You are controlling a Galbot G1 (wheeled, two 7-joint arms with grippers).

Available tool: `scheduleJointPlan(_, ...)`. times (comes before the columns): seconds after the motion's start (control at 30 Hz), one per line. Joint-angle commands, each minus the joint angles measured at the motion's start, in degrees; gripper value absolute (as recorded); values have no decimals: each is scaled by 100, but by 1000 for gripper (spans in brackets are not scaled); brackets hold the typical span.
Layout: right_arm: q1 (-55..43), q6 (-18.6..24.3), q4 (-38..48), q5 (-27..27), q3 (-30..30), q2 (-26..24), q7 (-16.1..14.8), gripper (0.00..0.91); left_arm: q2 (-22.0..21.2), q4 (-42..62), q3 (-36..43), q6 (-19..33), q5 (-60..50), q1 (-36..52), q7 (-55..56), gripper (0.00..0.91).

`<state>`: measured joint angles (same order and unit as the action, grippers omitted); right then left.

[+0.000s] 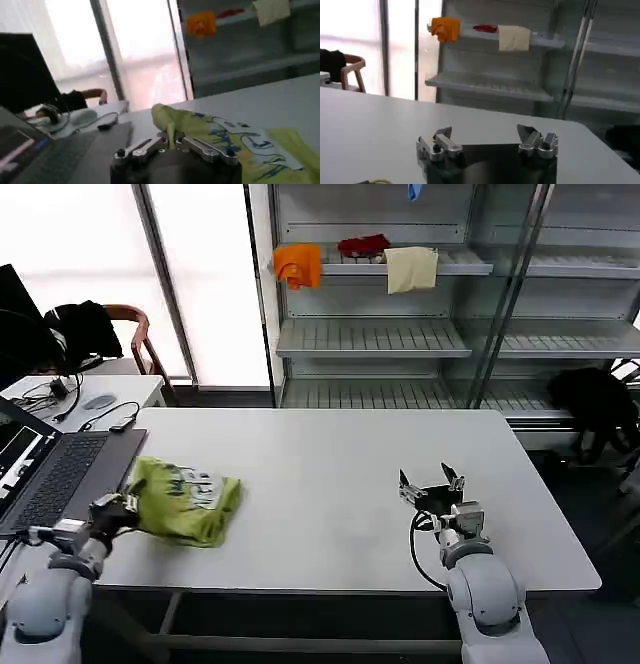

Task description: Fold and organize the clothes.

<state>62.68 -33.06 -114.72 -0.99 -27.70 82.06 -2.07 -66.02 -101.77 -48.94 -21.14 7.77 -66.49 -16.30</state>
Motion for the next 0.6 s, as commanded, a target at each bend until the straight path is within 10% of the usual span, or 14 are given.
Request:
scheduleJointPlan(0.03, -12, 51, 89, -22, -29, 17, -27, 907, 1472, -200, -785, 171, -1248, 203, -567, 0)
scheduleJointPlan(0.33, 172, 252, 191, -79, -225, 11, -123, 907, 1264, -960, -291, -162, -2052, 303, -618, 0)
scheduleJointPlan(0.6, 360, 477, 388, -240, -511, -150, -172, 907, -150, -1904, 910, -356, -2567, -248, -320, 0)
